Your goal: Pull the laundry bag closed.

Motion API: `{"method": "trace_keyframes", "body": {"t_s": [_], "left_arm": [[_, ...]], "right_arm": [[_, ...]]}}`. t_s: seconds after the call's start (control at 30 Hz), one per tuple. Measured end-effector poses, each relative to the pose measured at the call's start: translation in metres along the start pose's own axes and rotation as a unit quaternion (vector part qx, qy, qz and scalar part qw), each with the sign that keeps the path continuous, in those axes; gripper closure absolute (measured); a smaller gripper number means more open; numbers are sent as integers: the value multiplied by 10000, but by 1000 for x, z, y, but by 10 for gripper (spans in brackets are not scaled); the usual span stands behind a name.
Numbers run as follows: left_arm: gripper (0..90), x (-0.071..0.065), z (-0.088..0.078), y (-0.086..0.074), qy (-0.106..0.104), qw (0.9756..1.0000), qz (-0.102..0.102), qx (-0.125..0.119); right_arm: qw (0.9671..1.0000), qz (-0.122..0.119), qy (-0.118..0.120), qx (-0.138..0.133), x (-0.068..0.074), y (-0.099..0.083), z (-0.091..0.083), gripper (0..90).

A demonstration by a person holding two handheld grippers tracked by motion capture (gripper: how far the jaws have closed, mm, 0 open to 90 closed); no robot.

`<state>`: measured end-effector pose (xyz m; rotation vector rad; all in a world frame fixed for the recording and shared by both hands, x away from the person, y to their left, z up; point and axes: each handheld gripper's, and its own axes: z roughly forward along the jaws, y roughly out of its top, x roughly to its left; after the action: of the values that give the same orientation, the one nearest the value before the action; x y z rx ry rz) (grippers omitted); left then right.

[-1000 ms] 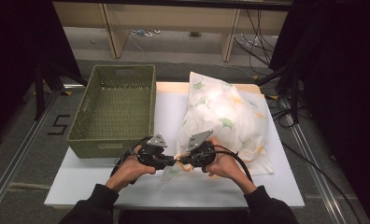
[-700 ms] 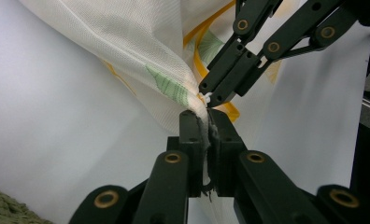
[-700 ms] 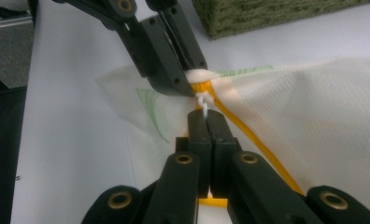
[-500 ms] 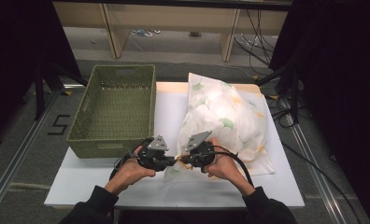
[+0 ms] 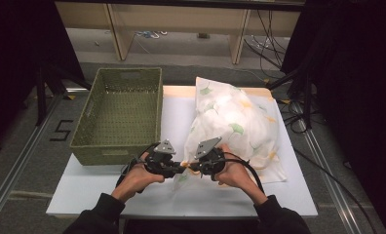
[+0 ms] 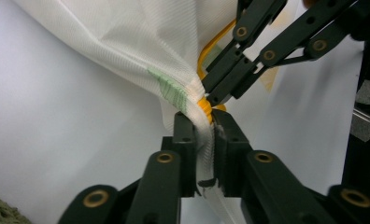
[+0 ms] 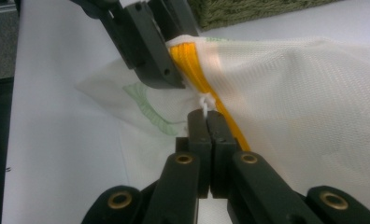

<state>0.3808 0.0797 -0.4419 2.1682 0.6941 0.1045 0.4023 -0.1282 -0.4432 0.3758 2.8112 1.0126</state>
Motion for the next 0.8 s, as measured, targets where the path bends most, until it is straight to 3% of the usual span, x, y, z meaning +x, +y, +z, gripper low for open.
{"method": "trace_keyframes", "body": {"t_s": [0.07,0.27,0.4,0.53,0.57,0.6,0.8], "left_arm": [[828,-2,-1,0,17,10000,71,11],[831,-5,2,1,-59,9999,78,-24],[841,-5,1,0,3,10000,98,17],[848,-3,-4,-1,92,9996,281,32],[849,-4,-4,-1,94,9998,152,-25],[850,-4,-5,-2,93,9998,155,-57],[852,-5,-9,-2,107,9997,197,-84]], "right_arm": [[9999,42,16,-112,-1,1,-2,900],[9998,134,30,-118,-1,1,1,900],[9999,131,-28,-58,0,1,0,900],[9998,128,-127,-25,3,1,0,900],[9998,120,-140,-29,2,1,0,900],[9996,217,-195,-18,3,0,0,900],[9992,232,-317,-1,-5,-6,-4,900]]}}
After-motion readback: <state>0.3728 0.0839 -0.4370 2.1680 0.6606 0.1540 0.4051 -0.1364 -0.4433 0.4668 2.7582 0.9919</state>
